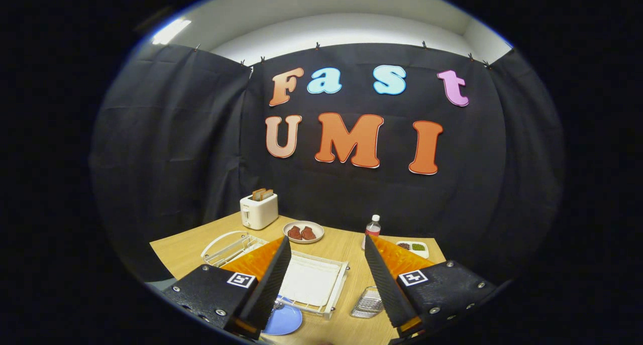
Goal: Take the plate from the dish rack, then take the spoon from the basket and place it into the plate.
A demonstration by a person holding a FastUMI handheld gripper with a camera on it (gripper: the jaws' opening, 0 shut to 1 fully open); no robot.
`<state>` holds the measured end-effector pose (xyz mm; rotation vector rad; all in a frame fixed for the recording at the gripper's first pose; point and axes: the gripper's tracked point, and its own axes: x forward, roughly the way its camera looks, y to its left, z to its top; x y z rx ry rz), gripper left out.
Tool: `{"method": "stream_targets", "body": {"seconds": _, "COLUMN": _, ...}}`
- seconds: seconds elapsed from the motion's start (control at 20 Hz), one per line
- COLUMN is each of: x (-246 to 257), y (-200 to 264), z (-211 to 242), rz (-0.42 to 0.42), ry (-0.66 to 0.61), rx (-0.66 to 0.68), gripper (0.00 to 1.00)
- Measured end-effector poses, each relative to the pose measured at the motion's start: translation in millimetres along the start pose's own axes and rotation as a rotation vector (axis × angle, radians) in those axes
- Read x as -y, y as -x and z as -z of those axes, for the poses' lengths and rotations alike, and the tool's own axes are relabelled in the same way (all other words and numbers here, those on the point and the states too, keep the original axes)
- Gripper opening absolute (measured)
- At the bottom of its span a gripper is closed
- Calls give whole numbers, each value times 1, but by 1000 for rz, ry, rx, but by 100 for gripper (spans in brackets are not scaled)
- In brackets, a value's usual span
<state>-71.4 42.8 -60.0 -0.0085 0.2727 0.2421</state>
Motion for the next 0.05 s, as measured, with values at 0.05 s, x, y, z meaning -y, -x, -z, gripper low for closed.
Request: {"method": "stream_targets", "body": {"seconds": 0.05, "x": 1, "y": 0, "z": -4, "rz": 1, "ry": -3, "rx": 6, "gripper": 89}}
